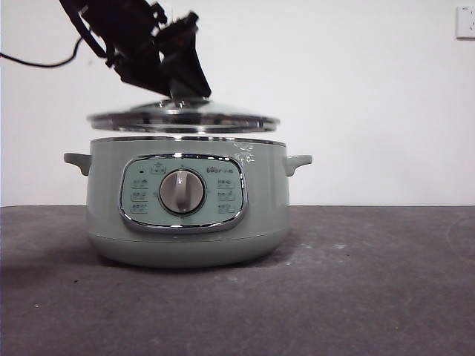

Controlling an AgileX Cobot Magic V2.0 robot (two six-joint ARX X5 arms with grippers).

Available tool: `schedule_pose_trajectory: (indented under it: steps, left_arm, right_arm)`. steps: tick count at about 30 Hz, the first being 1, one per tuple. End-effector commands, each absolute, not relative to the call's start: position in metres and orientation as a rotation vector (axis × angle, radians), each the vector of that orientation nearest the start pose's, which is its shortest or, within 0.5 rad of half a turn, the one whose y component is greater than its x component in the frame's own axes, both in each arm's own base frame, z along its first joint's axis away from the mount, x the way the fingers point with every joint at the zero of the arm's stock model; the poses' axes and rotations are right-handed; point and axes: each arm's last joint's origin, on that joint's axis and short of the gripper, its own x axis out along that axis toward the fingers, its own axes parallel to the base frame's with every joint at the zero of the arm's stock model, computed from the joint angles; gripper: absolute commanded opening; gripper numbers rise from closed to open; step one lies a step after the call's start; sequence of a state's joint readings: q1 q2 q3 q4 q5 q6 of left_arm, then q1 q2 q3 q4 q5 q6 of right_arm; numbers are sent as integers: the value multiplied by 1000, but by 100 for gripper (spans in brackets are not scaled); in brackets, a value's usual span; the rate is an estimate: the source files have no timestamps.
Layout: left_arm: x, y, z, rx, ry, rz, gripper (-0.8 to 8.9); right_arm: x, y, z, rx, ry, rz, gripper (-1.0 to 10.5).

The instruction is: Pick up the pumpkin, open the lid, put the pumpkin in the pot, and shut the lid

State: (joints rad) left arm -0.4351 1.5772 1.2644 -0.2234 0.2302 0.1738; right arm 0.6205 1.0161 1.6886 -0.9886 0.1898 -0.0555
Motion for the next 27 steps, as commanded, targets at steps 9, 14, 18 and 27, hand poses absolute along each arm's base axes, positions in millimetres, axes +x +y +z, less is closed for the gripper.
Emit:
schedule_pose_trajectory:
  steps: [9, 14, 18, 27]
  left_arm:
    - [330, -162, 297, 223, 452, -712, -12]
    - [328, -166, 295, 219, 472, -723, -12]
    - [326, -167, 293, 223, 498, -728, -12]
    - [323, -169, 290, 232, 532, -732, -12]
  right_arm:
    - [105, 69, 497, -172, 293, 434, 657]
    - [105, 69, 497, -172, 293, 434, 657]
    - [107, 70, 496, -175, 297, 434, 657]
    - [110, 72, 494, -183, 312, 435, 657]
